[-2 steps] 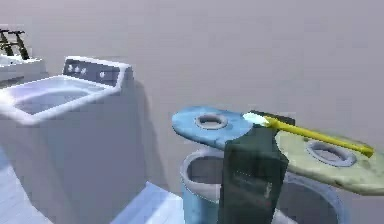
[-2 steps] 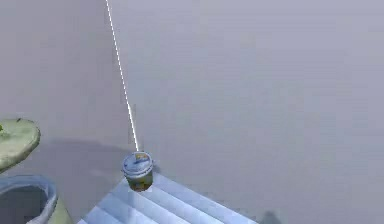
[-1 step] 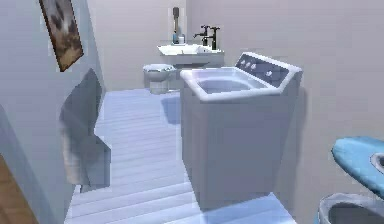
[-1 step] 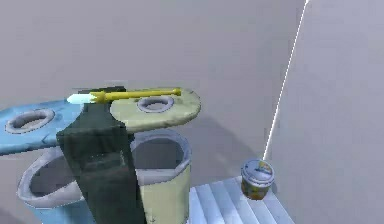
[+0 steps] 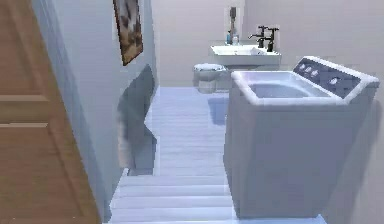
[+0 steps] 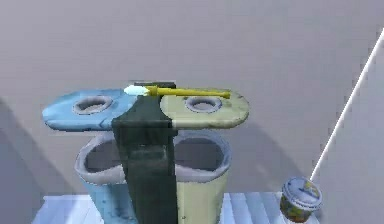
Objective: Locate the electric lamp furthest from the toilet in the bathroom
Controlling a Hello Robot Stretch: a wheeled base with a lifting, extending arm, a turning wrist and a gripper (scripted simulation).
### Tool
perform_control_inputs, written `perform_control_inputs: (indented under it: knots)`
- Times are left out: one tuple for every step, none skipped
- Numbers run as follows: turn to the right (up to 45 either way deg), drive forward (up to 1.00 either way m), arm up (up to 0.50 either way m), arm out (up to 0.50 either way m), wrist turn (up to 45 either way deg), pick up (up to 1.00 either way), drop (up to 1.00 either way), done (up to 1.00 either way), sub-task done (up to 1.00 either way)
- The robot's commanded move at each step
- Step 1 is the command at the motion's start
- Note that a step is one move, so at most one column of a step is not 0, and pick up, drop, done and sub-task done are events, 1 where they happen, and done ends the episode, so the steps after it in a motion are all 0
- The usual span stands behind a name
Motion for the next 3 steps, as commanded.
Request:
perform_control_inputs:
  knots:
    - [0.0,1.0,0.0,0.0,0.0,0.0,0.0,0.0,0.0]
    - [0.0,1.0,0.0,0.0,0.0,0.0,0.0,0.0,0.0]
    - [-3.0,0.0,0.0,0.0,0.0,0.0,0.0,0.0,0.0]
